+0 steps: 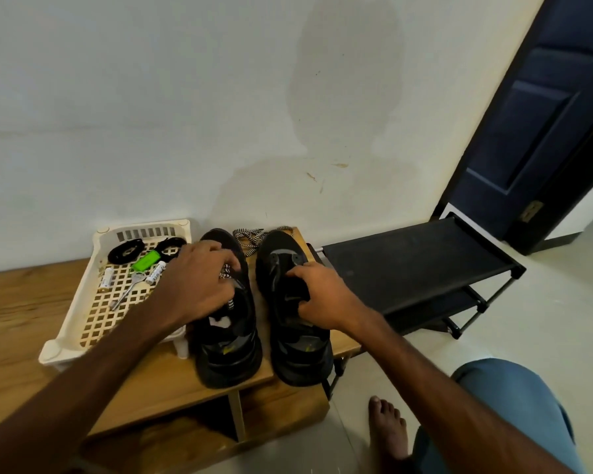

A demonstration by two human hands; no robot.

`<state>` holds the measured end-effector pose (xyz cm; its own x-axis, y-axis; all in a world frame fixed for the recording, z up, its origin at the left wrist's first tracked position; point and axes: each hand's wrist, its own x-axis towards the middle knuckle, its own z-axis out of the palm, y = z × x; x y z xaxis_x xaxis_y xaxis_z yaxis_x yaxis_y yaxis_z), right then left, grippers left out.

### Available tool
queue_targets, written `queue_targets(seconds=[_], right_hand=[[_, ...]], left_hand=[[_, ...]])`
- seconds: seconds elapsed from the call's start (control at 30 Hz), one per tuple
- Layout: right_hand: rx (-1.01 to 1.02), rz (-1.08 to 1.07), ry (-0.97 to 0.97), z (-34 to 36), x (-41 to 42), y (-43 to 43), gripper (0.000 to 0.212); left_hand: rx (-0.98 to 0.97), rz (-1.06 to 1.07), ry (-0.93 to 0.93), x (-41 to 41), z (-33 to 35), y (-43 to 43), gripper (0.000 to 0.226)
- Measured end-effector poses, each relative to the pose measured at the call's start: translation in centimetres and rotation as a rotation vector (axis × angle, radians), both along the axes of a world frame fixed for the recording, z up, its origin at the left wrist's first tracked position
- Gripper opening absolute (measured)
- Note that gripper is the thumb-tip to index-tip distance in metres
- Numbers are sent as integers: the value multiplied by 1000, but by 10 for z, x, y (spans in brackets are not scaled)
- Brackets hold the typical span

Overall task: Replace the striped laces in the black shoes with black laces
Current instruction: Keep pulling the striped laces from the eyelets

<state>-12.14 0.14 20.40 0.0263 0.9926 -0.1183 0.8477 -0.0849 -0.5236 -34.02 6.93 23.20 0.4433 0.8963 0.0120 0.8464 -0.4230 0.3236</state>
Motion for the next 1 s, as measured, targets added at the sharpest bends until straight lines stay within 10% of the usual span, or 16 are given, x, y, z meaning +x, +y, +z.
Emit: queue_targets(seconds=[0.3,1.0], right_hand=[[82,-172,-14,-2,5,-4,59],[166,-255,-53,11,-1,-4,33]], left_hand=[[94,1,83,-10,-15,-7,74],[251,-201,-78,-5,-21,-14,53]])
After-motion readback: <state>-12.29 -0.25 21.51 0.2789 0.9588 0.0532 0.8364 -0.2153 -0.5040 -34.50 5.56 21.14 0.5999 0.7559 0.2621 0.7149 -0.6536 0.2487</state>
